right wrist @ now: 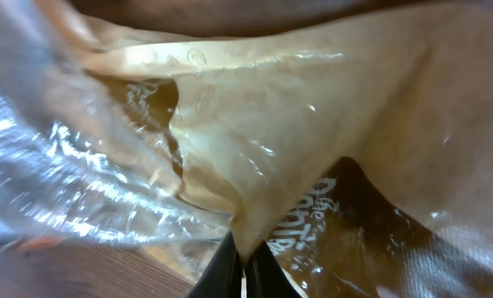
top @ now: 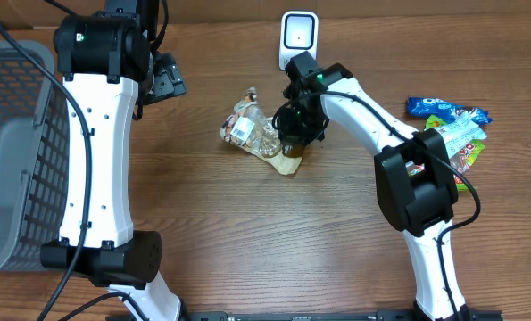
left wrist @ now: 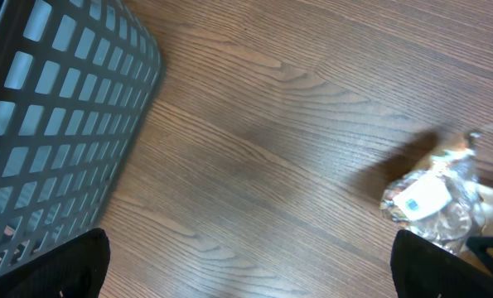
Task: Scan the item barcode
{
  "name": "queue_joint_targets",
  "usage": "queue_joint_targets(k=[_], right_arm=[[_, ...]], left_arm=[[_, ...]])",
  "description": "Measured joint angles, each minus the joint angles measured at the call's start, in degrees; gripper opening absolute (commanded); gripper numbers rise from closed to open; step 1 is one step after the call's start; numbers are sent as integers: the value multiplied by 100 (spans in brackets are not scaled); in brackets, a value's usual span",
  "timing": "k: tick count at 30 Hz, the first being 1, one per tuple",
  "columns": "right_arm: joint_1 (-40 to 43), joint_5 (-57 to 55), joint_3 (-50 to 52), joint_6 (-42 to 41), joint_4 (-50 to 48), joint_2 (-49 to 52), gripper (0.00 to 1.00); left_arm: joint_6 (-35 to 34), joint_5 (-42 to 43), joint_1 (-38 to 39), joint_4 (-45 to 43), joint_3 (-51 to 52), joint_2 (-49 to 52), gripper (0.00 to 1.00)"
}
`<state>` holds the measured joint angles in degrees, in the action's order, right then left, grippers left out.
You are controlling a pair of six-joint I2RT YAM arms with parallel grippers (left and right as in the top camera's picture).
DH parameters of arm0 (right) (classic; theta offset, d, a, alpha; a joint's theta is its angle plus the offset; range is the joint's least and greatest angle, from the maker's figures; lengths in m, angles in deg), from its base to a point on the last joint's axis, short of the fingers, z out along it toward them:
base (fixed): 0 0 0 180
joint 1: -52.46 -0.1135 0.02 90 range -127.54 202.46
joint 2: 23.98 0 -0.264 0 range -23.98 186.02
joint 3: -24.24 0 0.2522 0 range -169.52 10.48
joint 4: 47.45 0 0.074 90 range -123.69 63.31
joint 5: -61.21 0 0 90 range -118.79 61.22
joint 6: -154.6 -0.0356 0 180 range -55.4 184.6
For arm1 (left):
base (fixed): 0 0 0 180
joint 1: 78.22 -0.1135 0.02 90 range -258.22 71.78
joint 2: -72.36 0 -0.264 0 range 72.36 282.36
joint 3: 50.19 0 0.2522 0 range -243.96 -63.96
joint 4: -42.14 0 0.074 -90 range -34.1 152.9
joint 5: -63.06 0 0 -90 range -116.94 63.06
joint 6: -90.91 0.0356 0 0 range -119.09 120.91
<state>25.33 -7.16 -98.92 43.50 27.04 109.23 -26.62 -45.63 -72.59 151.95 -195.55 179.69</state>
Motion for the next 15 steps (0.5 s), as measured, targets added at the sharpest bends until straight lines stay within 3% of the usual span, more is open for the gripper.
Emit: queue_joint_targets(k=[4,6,8,10,15], right_arm=[[0,-76,-11,190,-2,-140,7],[-2,-136,-15,293,4,-201,25],[-2,-192,-31,516,-4,-223,54],[0,-275,-63,754,-7,-223,59],[0,-649,-337,1362,55,-223,90]], left_arm=[[0,0,0,-2,0,0,100],[0,0,0,-2,0,0,100],[0,0,0,-2,0,0,100],[0,0,0,-2,0,0,100],[0,0,0,-2,0,0,100]])
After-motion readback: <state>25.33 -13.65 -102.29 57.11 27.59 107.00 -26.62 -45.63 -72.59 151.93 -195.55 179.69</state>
